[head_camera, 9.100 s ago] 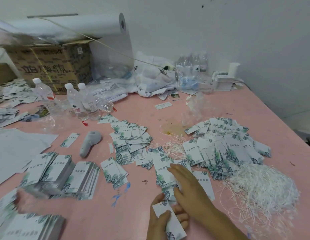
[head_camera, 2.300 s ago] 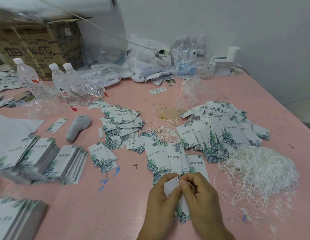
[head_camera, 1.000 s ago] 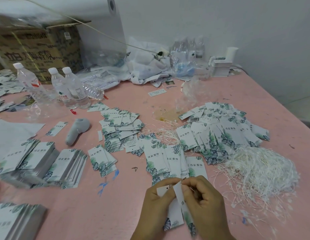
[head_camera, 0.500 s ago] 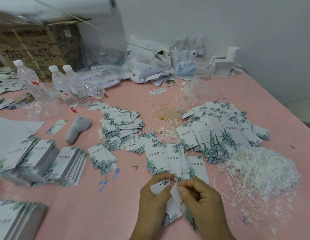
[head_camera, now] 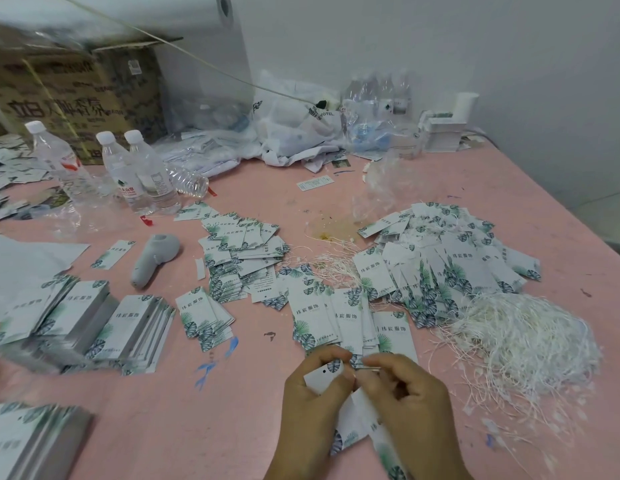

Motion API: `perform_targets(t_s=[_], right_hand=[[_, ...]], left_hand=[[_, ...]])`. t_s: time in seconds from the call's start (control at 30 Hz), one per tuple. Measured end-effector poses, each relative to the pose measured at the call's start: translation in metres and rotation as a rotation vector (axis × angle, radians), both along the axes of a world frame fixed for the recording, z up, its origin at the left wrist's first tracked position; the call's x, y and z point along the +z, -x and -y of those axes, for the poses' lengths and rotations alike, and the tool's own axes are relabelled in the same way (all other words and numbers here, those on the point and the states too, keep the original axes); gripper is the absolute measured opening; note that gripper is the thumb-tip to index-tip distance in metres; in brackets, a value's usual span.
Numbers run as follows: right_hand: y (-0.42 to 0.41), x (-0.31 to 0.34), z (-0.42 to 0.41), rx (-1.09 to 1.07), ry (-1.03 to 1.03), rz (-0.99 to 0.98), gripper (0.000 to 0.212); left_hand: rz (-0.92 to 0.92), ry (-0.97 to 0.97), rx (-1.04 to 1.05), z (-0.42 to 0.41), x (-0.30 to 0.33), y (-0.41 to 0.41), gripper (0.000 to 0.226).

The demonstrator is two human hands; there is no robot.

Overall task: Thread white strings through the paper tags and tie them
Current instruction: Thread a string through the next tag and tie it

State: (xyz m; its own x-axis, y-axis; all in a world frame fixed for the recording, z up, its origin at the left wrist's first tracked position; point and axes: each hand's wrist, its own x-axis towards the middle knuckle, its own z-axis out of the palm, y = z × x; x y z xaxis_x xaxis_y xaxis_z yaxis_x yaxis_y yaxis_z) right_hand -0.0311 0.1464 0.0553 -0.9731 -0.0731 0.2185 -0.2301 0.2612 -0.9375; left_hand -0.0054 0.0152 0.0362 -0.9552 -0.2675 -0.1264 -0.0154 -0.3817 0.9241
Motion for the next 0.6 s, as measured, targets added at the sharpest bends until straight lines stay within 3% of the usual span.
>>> perform_targets(t_s=[0.1,0.27,0.6], right_hand=[[0.001,-0.004,0.004,0.018,-0.16,-0.11,0.013],[0.004,-0.011,0.003,0.022,-0.147,-0.079,0.034],[0.002,-0.014,0.008,-0.014,-0.112,-0.093,0.029]], left_hand=[[0.011,0.004,0.037,0.001,-0.002,0.001,0.025],[0.007,0.03,0.044,0.001,-0.004,0.002,0.027],[-0.009,0.202,-0.039,-0.002,-0.008,0.001,0.034]])
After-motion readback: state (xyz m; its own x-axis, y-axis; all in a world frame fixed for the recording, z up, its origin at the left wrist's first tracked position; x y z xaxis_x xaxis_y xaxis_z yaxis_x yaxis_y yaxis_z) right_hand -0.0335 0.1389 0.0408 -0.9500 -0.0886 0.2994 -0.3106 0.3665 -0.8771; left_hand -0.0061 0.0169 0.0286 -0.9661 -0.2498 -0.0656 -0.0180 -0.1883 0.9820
